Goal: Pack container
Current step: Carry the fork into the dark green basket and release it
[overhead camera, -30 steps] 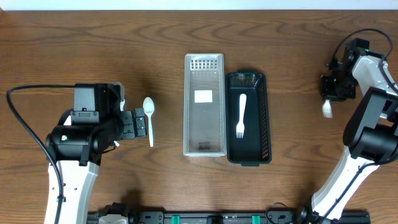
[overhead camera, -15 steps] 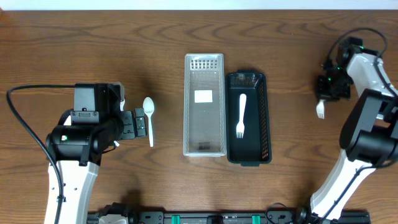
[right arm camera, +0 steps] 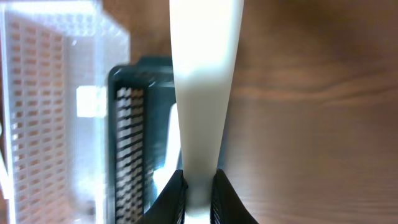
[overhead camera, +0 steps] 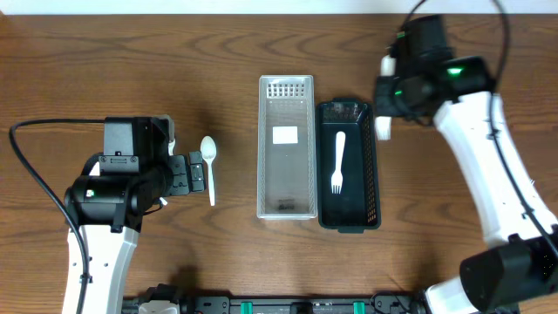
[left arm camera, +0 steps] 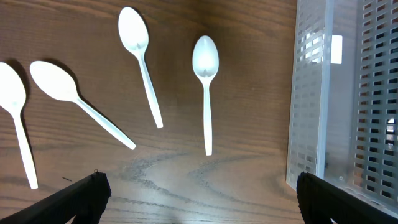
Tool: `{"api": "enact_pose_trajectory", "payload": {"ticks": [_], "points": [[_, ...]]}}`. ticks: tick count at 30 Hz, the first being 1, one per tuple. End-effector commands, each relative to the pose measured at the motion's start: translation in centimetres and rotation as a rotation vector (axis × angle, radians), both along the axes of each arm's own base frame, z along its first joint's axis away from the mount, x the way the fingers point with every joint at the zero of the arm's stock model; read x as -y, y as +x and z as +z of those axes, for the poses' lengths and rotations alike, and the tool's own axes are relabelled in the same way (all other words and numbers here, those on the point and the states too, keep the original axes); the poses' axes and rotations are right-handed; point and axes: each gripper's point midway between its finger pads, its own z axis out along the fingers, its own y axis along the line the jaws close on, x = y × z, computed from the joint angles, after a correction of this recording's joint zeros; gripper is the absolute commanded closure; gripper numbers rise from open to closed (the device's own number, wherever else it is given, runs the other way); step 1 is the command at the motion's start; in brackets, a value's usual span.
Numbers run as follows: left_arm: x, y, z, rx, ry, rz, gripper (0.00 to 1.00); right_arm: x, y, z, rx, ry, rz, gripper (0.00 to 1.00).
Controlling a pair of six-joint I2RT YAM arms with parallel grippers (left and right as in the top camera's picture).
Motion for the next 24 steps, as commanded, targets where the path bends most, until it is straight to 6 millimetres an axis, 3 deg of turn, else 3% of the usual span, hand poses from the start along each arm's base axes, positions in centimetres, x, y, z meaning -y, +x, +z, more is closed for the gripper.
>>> {"api": "enact_pose_trajectory", "payload": {"ticks": [1, 8, 13, 17, 21, 24], "points": [[-0.2, 0.2, 0.6, 0.017, 0.009, 0.005, 0.02, -2.2, -1.9, -4.1, -0.127, 0.007, -0.073, 0.99], [-0.2, 0.2, 0.6, 0.017, 0.009, 0.005, 0.02, -4.7, -6.2, -11.2, -0.251, -0.048, 0.004, 0.99], [-0.2, 0.2, 0.6, 0.017, 0.009, 0.005, 0.02, -4.9, -7.5, -13.4, -0.268, -0.06, 0.027, 0.88], [-0.2, 0.2, 0.6, 0.017, 0.009, 0.006, 0.02, -5.1, -7.2, -13.4, -0.252, -0.056, 0.038, 0.6], [-0.2, 0.2, 0.6, 0.017, 0.009, 0.005, 0.02, -5.5, -5.7, -12.2, -0.202, -0.041, 0.061, 0.59], [-0.2, 0.2, 0.6, 0.017, 0.009, 0.005, 0.02, -4.6, -3.2, -8.9, -0.124, -0.056, 0.035, 0.59]]}}
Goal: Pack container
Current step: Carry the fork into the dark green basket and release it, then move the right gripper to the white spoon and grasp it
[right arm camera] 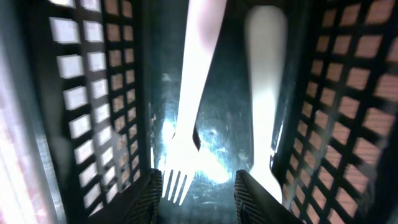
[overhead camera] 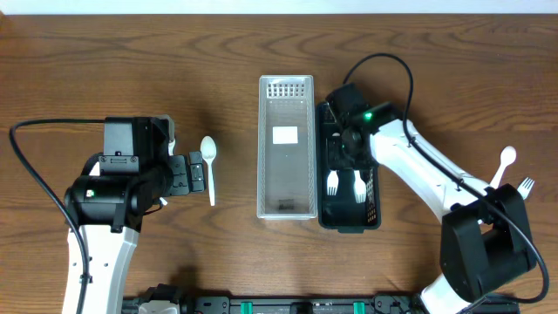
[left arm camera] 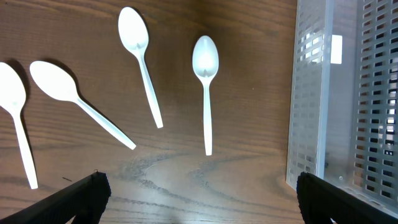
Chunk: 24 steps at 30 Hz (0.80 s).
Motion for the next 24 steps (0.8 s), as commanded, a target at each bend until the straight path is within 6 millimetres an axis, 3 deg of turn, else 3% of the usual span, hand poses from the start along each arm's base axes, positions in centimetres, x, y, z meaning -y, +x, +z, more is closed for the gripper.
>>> {"api": "enact_pose_trajectory", "payload": {"ticks": [1, 6, 9, 12, 17, 20, 24], "points": [[-0.2, 0.2, 0.6, 0.017, 0.009, 0.006, 0.02, 1.4, 4.3, 5.1, 0.152, -0.025, -0.034, 0.59], [-0.2, 0.2, 0.6, 0.017, 0.009, 0.005, 0.02, 8.5, 8.4, 13.8, 0.313, -0.084, -0.23, 0.52], [-0.2, 0.2, 0.6, 0.017, 0.009, 0.005, 0.02, 14.4, 9.2, 16.2, 0.34, -0.095, -0.38, 0.47], [-0.2, 0.2, 0.6, 0.017, 0.009, 0.005, 0.02, 20.6, 8.6, 15.9, 0.311, -0.126, -0.531, 0.43], [-0.2, 0.2, 0.6, 0.017, 0.009, 0.005, 0.02, 29.4, 6.4, 13.3, 0.222, -0.179, -0.697, 0.31], [-0.2, 0.2, 0.6, 0.017, 0.009, 0.005, 0.02, 32.8, 5.3, 11.4, 0.185, -0.186, -0.74, 0.28], [-0.2, 0.2, 0.6, 0.017, 0.009, 0.005, 0.02, 35.7, 4.5, 7.9, 0.124, -0.143, -0.76, 0.25]]}}
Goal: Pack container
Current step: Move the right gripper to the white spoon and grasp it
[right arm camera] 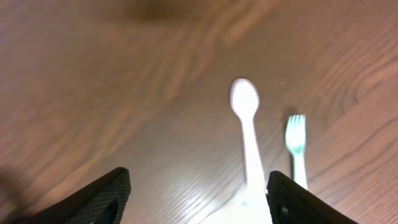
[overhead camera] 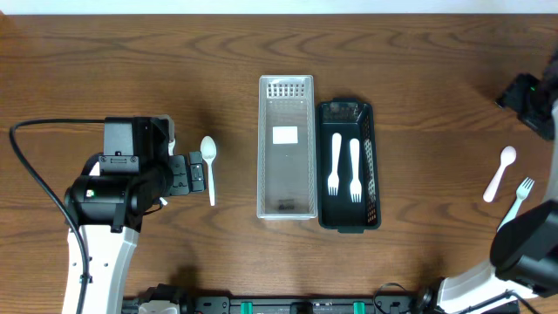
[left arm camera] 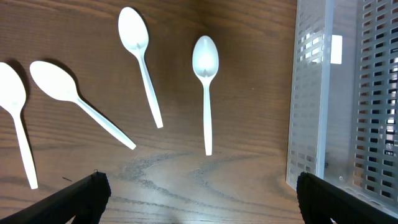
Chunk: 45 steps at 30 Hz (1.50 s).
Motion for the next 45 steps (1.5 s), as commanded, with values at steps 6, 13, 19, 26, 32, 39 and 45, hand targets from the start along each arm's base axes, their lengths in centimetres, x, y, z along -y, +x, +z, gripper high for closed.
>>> {"api": "enact_pose_trajectory", "payload": {"ticks": [6, 13, 19, 26, 32, 39, 45], "points": [[-0.2, 0.2, 0.6, 0.017, 0.009, 0.005, 0.02, 4.0, -1.9, -8.0, -0.146, 0.109, 0.002, 0.23], [-0.2, 0.2, 0.6, 0.017, 0.009, 0.005, 0.02, 4.9, -2.4, -13.0, -0.229, 0.172, 0.018, 0.22], [-0.2, 0.2, 0.6, 0.017, 0.009, 0.005, 0.02, 4.8, -2.4, -15.7, -0.266, 0.199, 0.042, 0.21], [-0.2, 0.2, 0.6, 0.018, 0.009, 0.005, 0.02, 4.9, -1.9, -17.5, -0.264, 0.217, 0.087, 0.21], [-0.2, 0.2, 0.6, 0.018, 0.009, 0.005, 0.02, 4.6, -1.4, -18.7, -0.246, 0.227, 0.146, 0.22], [-0.2, 0.2, 0.6, 0.018, 0.009, 0.006, 0.02, 4.2, -2.1, -20.2, -0.267, 0.236, 0.171, 0.23], [-0.2, 0.2, 0.6, 0.018, 0.009, 0.006, 0.02, 3.8, -2.6, -20.6, -0.28, 0.247, 0.17, 0.38]]}}
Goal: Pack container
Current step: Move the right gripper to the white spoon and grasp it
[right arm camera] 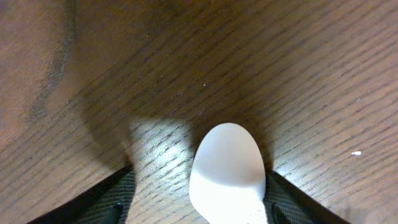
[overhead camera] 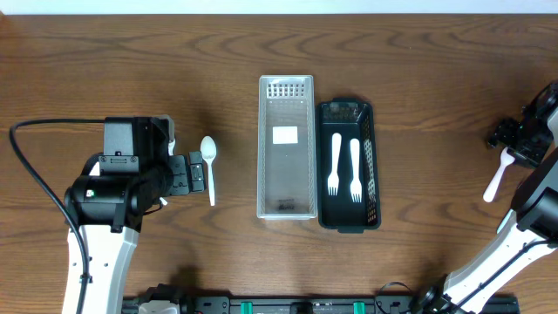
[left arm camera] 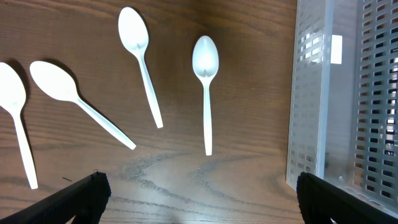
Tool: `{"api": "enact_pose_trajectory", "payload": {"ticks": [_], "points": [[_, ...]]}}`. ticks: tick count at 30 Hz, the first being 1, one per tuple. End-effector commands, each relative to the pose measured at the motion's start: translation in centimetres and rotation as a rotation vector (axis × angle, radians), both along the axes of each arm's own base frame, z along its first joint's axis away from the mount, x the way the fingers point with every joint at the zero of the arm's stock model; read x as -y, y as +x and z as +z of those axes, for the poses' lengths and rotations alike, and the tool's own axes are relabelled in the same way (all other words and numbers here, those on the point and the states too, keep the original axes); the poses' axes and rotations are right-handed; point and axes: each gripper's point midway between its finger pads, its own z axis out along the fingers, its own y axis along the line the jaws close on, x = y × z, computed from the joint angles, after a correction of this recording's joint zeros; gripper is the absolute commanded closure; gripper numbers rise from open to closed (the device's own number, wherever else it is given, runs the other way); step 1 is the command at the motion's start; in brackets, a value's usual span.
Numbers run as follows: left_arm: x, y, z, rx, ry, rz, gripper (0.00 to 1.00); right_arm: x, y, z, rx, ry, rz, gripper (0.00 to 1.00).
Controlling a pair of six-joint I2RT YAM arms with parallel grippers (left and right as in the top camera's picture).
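A clear slotted container (overhead camera: 286, 146) stands mid-table with a black basket (overhead camera: 373, 174) beside it, holding two white forks (overhead camera: 345, 164). My right gripper (right arm camera: 198, 202) is open at the table's right edge, low over the wood. Its fingers (right arm camera: 102, 202) stand on either side of the bowl of a white spoon (right arm camera: 227, 168), whose handle shows from overhead (overhead camera: 495, 181). My left gripper (left arm camera: 205, 199) is open wide above bare wood. Several white spoons lie ahead of it, the nearest (left arm camera: 206, 87) left of the clear container (left arm camera: 323, 93).
One spoon (overhead camera: 207, 157) shows from overhead beside the left gripper (overhead camera: 196, 173); the others lie under the left arm. The right arm (overhead camera: 540, 183) runs down the table's right edge. Brown wood lies between the containers and each arm.
My right gripper was high over the spoon and fork at the table's right edge. Now it is low, open, with the spoon's bowl between its fingers. The left arm has not moved.
My right gripper held a fork over the far end of the black basket, which had one fork in it. Then it was open inside the basket, with two forks lying there. Then it hung over the right edge, and now it straddles a spoon. The left arm stayed still.
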Motion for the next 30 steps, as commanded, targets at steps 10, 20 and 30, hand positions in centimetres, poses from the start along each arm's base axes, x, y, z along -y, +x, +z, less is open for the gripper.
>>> {"api": "enact_pose_trajectory", "payload": {"ticks": [10, 20, 30], "points": [[-0.2, 0.2, 0.6, 0.017, 0.009, 0.006, 0.02, -1.3, -2.3, -2.8, -0.083, 0.068, 0.001, 0.69], [-0.2, 0.2, 0.6, 0.017, 0.009, 0.006, 0.02, -2.6, -0.8, -0.3, -0.025, 0.091, 0.026, 0.78], [-0.2, 0.2, 0.6, 0.017, 0.009, 0.005, 0.02, -12.0, 4.4, 15.1, 0.28, -0.019, 0.228, 0.78]]}}
